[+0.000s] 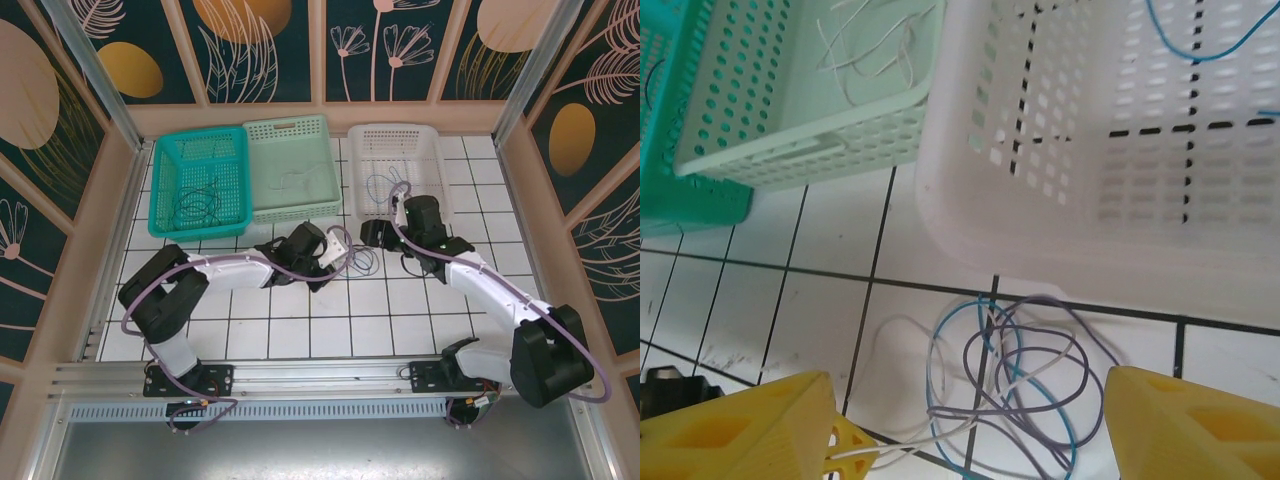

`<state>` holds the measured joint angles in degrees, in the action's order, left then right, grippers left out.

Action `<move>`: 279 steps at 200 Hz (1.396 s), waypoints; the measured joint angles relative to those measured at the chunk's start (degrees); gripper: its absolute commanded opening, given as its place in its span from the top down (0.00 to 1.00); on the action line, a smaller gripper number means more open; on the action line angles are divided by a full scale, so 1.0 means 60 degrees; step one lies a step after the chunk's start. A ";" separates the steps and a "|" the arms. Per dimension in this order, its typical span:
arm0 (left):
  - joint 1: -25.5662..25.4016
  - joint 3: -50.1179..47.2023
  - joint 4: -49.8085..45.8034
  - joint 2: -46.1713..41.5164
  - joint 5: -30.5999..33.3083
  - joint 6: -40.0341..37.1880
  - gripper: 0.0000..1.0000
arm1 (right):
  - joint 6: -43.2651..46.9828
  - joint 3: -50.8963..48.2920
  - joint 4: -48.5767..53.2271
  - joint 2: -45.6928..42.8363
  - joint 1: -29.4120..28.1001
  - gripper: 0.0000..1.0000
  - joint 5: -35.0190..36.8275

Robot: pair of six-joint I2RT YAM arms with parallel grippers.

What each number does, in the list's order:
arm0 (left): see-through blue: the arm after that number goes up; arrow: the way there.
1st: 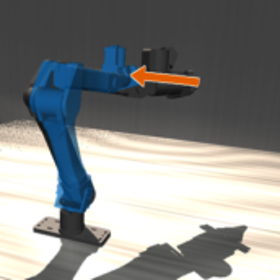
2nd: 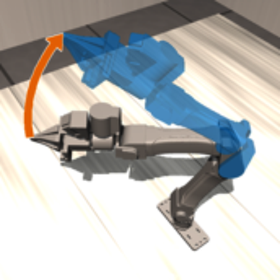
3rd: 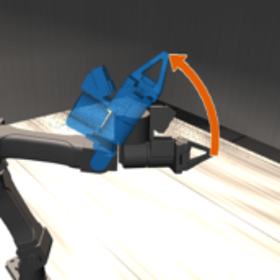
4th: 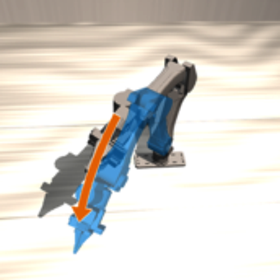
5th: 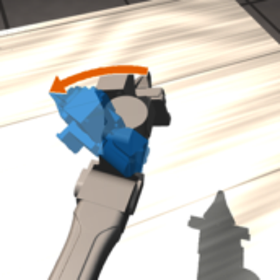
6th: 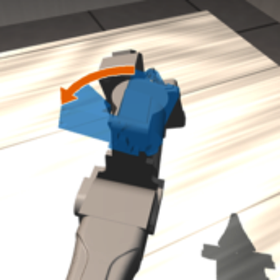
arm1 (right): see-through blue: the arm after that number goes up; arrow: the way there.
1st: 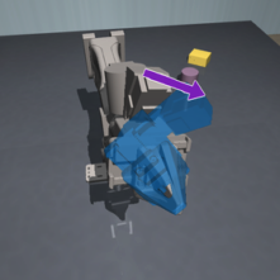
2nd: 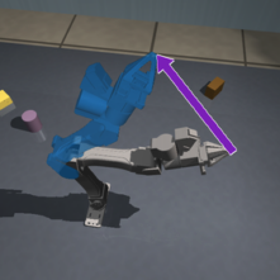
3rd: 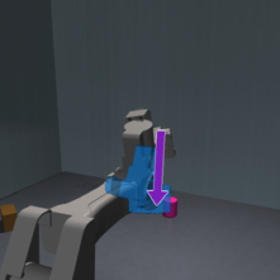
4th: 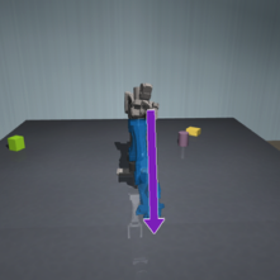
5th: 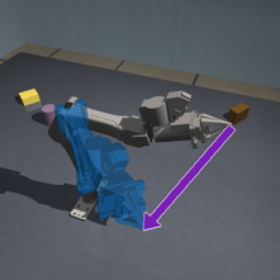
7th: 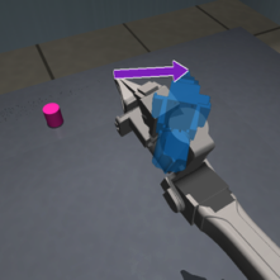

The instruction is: Untangle the cables

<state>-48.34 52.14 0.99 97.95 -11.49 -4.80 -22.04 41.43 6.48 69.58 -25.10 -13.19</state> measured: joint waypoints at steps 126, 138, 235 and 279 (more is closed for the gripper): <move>0.0000 -0.0251 -0.0120 -0.4765 0.0255 0.0572 1.00 | -0.0437 -0.1384 -0.1151 -0.0288 -0.0106 0.26 0.0229; 0.0000 -0.0251 -0.0055 -0.4936 0.0255 0.0670 1.00 | -0.0430 -0.1534 -0.1395 -0.0306 -0.0189 0.25 0.0135; 0.0000 0.0215 0.0663 -0.4710 0.1668 0.2106 1.00 | -0.0058 -0.2463 -0.2903 -0.1027 -0.1807 0.16 -0.0011; 0.0000 0.1096 0.0984 -0.4710 0.2506 0.2277 1.00 | 0.0084 -0.2463 -0.3701 -0.0361 -0.2357 0.16 0.0412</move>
<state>-48.34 58.72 6.90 69.69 3.55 8.86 -21.54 26.65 -15.73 67.42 -39.24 -10.72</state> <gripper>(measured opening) 0.065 0.838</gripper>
